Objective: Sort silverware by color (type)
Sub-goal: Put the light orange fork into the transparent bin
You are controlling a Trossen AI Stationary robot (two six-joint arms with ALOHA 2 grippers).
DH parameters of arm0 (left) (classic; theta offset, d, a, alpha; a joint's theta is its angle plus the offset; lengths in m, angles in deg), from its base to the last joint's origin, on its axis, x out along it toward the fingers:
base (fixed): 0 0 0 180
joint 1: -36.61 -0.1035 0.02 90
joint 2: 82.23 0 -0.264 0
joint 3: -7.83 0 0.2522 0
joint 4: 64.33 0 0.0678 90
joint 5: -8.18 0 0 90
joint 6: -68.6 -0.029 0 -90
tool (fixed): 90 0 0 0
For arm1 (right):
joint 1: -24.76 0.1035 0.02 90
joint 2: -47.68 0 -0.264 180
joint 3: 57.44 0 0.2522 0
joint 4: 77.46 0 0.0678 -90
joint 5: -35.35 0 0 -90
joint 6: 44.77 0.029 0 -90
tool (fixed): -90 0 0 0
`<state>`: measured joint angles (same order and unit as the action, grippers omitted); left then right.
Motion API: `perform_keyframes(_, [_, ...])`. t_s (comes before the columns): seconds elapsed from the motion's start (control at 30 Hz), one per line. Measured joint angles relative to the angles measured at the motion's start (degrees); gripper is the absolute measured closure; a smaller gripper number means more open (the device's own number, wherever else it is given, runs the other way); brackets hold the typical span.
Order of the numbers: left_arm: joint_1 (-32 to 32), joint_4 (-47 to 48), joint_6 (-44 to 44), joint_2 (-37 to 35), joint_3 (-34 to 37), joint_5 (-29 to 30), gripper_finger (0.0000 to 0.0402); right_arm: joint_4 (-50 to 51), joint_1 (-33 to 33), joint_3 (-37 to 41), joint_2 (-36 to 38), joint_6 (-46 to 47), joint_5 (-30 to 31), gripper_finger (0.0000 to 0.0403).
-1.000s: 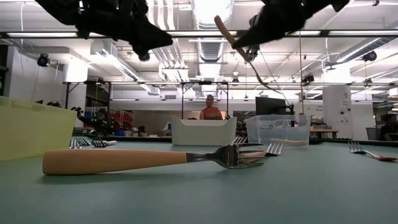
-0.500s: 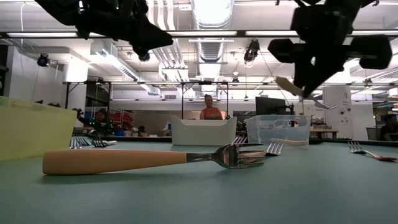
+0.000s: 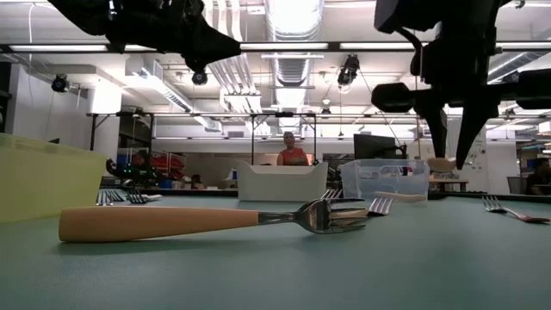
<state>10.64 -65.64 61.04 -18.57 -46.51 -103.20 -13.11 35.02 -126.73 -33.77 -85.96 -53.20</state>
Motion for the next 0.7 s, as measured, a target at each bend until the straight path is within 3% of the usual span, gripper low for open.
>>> perform_keyframes(0.7, [0.0, 0.1, -0.5, 0.0, 0.0, 0.0, 0.0302, 1.0, -0.1, 0.1, -4.7, -3.6, 0.0, 0.0339])
